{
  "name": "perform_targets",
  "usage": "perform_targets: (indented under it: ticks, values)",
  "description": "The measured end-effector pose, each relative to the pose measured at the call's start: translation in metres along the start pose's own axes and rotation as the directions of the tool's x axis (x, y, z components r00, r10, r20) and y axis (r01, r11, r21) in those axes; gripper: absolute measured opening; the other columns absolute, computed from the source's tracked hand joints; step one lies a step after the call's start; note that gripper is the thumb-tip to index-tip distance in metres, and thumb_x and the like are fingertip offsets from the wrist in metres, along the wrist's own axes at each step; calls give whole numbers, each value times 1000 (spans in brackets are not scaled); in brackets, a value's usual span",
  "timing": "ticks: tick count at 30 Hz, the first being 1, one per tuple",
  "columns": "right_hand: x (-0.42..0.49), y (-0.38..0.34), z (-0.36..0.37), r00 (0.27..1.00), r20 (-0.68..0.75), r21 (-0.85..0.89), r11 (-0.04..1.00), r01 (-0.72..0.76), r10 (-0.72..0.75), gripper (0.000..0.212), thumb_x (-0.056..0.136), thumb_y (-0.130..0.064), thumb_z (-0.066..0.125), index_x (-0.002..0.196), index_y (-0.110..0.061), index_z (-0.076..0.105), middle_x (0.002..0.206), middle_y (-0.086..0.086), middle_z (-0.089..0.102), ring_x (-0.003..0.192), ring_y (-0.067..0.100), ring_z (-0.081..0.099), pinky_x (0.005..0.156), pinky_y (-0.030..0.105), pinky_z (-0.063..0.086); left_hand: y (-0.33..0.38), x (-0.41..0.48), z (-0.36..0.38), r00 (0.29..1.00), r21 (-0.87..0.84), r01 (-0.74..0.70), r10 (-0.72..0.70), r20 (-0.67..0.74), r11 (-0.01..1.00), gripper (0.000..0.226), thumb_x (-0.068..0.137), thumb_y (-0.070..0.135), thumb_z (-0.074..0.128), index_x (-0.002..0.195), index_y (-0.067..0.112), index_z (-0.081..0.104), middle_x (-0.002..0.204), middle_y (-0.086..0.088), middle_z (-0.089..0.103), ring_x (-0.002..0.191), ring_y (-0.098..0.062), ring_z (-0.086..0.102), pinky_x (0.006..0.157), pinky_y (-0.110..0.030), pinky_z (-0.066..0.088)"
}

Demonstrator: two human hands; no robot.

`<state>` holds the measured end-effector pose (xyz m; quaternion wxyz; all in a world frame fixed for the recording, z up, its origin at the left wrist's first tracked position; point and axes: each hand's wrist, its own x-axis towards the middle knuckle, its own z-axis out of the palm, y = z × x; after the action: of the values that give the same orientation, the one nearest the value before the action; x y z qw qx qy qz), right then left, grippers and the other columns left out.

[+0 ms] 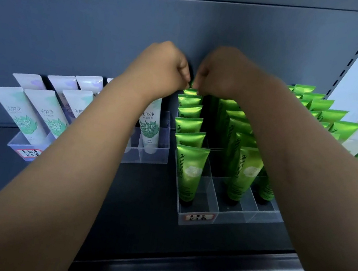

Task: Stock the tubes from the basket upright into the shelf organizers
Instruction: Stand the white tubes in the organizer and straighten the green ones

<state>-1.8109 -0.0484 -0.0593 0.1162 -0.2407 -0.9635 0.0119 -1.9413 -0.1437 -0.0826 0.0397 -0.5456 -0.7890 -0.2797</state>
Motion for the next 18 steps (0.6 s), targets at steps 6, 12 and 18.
perform_targets:
  ticks: [6, 12, 18]
  values:
    - [0, 2, 5, 1000, -22, 70, 998, -9, 10, 18, 86, -15, 72, 99, -23, 81, 101, 0, 77, 101, 16, 68, 78, 20, 40, 4, -3, -1, 999, 71, -24, 22, 34, 997, 19, 81, 10, 74, 86, 26, 82, 83, 4, 75, 89, -16, 69, 80, -25, 50]
    - [2, 3, 7, 999, -10, 105, 994, -34, 36, 16, 85, -15, 74, 97, -24, 81, 81, -7, 64, 91, 9, 64, 76, 18, 39, 9, -6, -3, 998, 82, -52, 49, 34, 995, 19, 83, 8, 72, 83, 24, 81, 82, 0, 75, 88, -19, 69, 82, -27, 52]
    - [5, 4, 11, 999, -27, 167, 985, -39, 44, 15, 81, -16, 79, 92, -26, 81, 75, -9, 65, 83, 4, 61, 74, 18, 40, 7, -7, -4, 996, 104, -57, 50, 70, 993, 20, 84, 5, 70, 84, 23, 80, 87, -2, 76, 90, -21, 70, 85, -31, 54]
